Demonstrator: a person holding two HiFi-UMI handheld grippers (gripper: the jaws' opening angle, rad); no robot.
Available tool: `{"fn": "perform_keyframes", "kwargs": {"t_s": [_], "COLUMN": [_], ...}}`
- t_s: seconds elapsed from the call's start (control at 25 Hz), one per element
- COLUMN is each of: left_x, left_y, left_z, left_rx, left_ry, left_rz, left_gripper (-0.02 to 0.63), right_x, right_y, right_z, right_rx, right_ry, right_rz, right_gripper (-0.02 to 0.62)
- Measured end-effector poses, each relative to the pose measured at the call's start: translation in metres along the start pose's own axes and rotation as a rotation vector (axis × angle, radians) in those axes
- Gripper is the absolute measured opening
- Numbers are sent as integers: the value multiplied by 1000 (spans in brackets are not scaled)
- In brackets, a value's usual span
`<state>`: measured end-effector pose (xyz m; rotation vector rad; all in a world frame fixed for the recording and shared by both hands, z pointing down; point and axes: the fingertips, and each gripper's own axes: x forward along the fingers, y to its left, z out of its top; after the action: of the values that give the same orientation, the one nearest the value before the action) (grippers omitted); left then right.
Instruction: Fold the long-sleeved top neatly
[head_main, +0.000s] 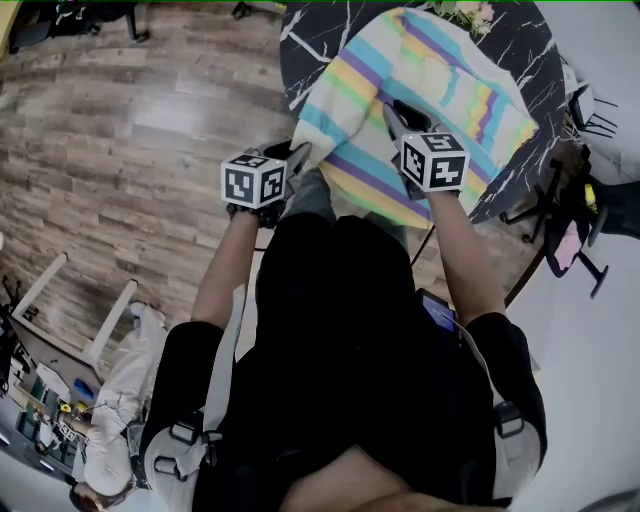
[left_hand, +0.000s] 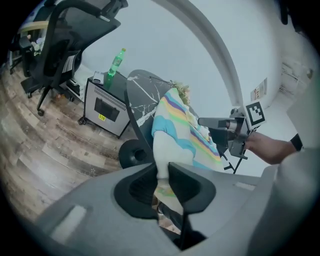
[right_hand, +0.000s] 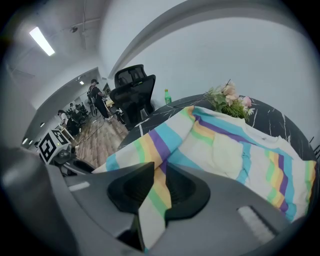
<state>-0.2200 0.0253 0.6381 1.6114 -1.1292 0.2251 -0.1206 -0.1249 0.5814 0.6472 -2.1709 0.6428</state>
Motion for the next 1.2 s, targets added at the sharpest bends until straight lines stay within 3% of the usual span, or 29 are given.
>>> {"fn": "perform_keyframes", "kwargs": {"t_s": [0.08,0.32,0.56,0.92,1.2], "left_x": [-5,-25,-35,2,72], "left_y": [-1,-15,-55,-156,-234], "left_z": [7,49,99,159,152], "left_rx": [-1,17,145,422,626], "left_ry": [-38,-157,-212,-192,-68], "left_rz": [14,1,-25,-61,-50], "left_gripper": [32,26,25,25,25], "right_x": [1,0,-21,-79,-130], "right_y": [1,4,-9,-76,-140], "right_z": [-2,3,5,-17,-49], "right_rx": [-3,1,19,125,214], "right_ry": [1,-20,-61,-135,-169], "right_rz": [0,6,7,-27,-77], "right_gripper": [81,78,77,75,69]}}
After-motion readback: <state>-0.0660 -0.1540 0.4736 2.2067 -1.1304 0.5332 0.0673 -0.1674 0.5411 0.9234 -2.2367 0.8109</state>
